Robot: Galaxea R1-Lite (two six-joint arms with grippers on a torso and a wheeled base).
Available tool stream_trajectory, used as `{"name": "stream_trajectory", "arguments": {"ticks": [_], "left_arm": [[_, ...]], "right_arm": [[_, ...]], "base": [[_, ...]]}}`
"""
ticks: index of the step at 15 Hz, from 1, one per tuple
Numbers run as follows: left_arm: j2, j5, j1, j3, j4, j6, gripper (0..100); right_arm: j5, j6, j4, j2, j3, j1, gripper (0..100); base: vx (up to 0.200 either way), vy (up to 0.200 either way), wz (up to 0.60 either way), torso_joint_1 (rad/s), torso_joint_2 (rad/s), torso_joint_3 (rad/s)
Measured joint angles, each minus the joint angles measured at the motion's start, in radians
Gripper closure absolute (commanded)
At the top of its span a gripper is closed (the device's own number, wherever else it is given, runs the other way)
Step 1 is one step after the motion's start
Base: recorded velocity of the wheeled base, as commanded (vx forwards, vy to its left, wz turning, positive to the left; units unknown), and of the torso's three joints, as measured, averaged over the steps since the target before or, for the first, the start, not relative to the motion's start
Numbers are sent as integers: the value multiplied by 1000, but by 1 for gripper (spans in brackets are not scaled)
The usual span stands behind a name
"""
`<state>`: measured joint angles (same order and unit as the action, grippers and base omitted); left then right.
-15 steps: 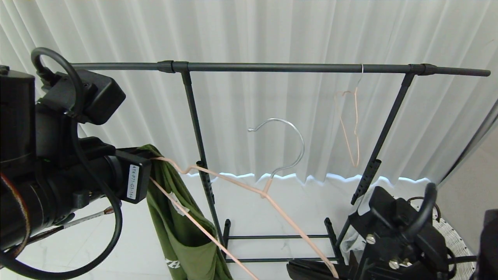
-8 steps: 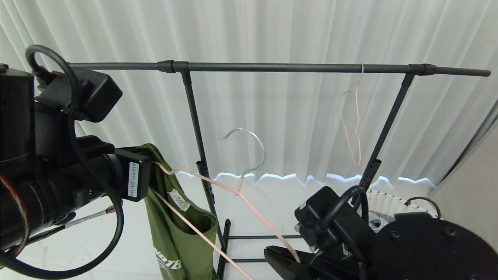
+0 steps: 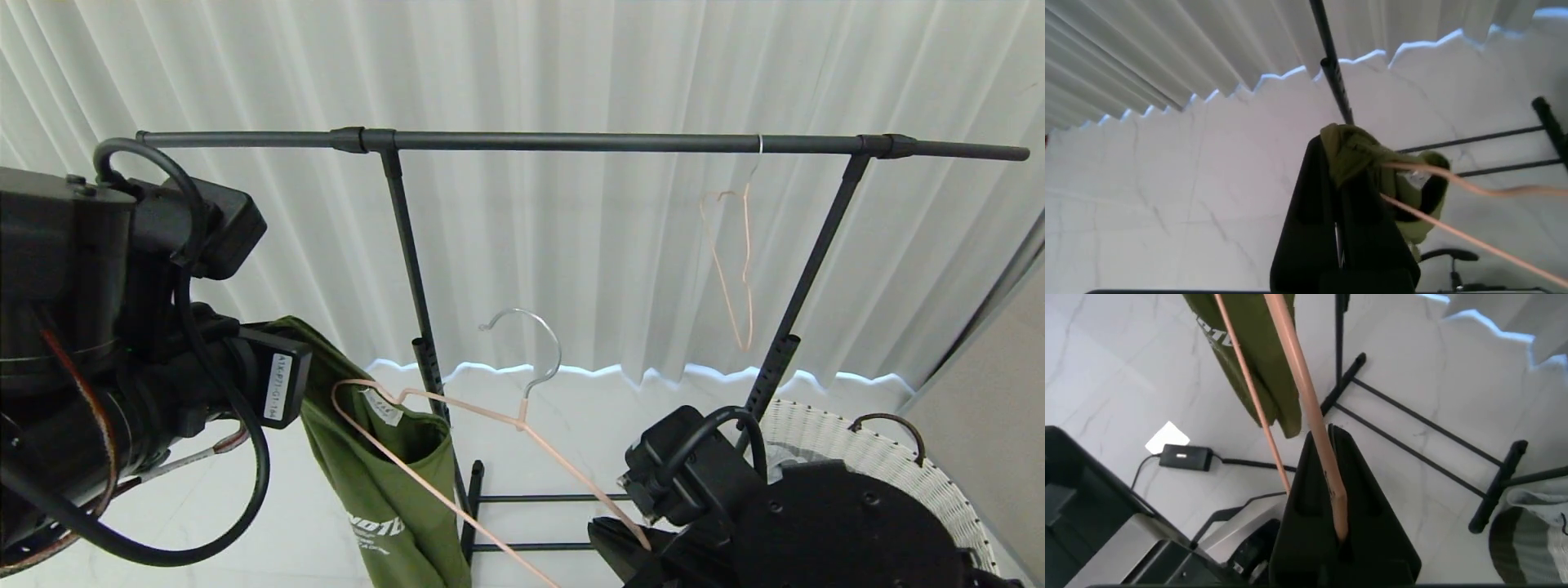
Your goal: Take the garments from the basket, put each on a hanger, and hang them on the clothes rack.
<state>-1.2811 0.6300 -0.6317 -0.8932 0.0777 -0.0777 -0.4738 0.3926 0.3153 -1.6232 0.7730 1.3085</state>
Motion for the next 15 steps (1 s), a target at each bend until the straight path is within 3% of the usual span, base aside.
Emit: {"name": "stream_trajectory", "arguments": {"ticks": [6,9,15], "left_arm": [[-11,-2,-22,15,-4,-1,100],[-16,-1,-83,-4,-4,68,100],[-13,-3,-238,-44,-4,131,100]], "right_arm": [[-22,-3,96,-3,6,-5,100],[-19,-5,104,-25,23,-2,100],[-17,-6,105,-88,81,-3,100]], "base": [[0,0,0,0,0,0],[0,0,0,0,0,0],[0,0,0,0,0,0]]}}
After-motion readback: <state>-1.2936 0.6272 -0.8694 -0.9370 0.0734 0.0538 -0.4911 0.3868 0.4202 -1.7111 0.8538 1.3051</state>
